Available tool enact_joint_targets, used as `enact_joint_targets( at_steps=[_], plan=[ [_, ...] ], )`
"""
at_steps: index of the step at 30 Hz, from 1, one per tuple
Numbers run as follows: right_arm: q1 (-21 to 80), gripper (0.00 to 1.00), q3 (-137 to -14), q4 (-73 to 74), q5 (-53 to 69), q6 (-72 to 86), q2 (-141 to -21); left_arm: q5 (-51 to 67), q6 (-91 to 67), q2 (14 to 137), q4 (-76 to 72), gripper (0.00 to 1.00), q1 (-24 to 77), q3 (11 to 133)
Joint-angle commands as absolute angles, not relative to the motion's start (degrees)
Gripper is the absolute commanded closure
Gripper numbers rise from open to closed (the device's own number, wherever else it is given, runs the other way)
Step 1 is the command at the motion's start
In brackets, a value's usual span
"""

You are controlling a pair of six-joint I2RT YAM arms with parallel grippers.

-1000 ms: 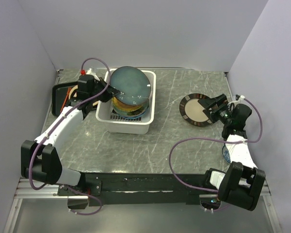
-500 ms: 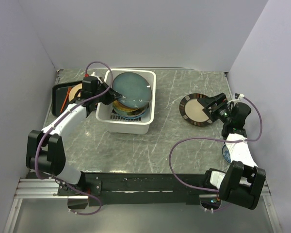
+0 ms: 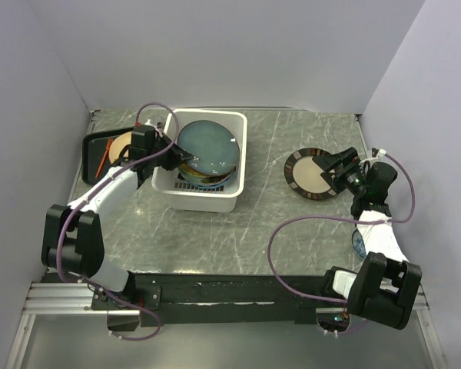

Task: Place the plates into the plastic bin on the countertop
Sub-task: Place the plate in the plastic bin.

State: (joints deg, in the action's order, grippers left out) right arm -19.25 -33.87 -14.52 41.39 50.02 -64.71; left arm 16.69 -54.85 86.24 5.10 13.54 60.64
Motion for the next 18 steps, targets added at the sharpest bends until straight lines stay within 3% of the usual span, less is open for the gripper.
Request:
enact_joint_targets(
  at_steps=[1, 18],
  plan=[
    [-18.6, 0.0, -36.7, -16.2, 41.5, 49.3, -65.0, 20.0, -56.7, 83.1, -3.8, 0.99, 13.6, 60.3],
    [-17.4, 0.0, -36.7, -16.4, 40.7, 49.3, -65.1, 20.0, -56.2, 81.3, -3.8, 0.89, 13.6, 56.7]
  ],
)
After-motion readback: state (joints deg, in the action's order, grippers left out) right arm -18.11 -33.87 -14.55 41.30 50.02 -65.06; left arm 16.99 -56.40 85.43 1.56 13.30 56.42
